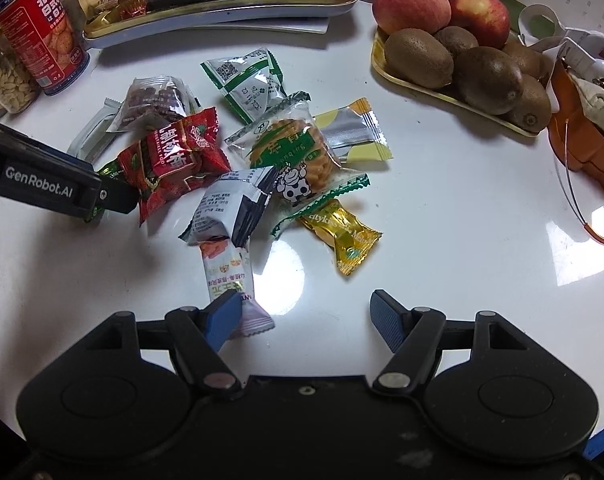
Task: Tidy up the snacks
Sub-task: 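Grasp the green foil candy with the left gripper while the right grasps the white-pink snack packet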
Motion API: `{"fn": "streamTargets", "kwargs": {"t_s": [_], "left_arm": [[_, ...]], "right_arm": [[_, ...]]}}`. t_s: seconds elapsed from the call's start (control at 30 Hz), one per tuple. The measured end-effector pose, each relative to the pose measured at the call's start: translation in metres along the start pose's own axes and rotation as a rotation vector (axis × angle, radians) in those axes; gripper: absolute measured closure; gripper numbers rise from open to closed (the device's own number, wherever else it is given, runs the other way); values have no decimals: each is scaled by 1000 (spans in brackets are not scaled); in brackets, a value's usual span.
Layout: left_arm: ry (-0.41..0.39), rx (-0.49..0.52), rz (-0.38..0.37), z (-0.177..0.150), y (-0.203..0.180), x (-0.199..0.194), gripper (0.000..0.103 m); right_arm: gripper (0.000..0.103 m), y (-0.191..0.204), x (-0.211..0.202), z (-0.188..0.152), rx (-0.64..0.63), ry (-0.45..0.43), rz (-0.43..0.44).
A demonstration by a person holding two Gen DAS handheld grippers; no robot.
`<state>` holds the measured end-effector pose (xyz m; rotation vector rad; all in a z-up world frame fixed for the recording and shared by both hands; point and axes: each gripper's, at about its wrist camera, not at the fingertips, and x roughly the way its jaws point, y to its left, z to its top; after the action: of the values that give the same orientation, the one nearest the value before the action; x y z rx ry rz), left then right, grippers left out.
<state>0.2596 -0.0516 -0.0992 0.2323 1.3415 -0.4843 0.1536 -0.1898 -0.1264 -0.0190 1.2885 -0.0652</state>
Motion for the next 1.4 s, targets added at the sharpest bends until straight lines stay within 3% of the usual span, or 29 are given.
{"fn": "streamTargets", "kwargs": {"t_s": [0.27, 0.53, 0.57, 0.67, 0.73, 0.87, 0.97, 1.1, 1.17, 1.27, 1.4], "left_arm": [[0, -9, 26, 0, 2, 1, 44], [8, -45, 7, 2, 9, -2, 43], [8, -46, 5, 2, 9, -2, 43], [4, -48, 3, 3, 10, -2, 43], [2, -53, 2, 4, 10, -2, 43], [-4, -60, 0, 4, 12, -3, 43], [-9, -54, 3, 3, 11, -3, 43], [-10, -45, 6, 3, 10, -4, 43], [-10, -41, 4, 3, 9, -4, 43], [-11, -36, 7, 4, 8, -4, 44], [-17, -3, 34, 3, 2, -3, 49]], "right_arm": [[29, -1, 1, 2, 22, -3, 3], [29, 13, 5, 11, 0, 6, -19], [29, 13, 4, 12, 11, 12, -3], [29, -2, 0, 14, 157, 62, 189], [29, -10, -3, 15, 228, 62, 253], [28, -1, -1, 18, 177, 63, 206], [29, 7, 6, 20, 148, 68, 233], [48, 19, 15, 21, 78, 61, 212], [48, 24, 16, 19, 42, 44, 197], [64, 30, 15, 19, 17, 21, 173], [77, 30, 17, 20, -1, 17, 163]]}}
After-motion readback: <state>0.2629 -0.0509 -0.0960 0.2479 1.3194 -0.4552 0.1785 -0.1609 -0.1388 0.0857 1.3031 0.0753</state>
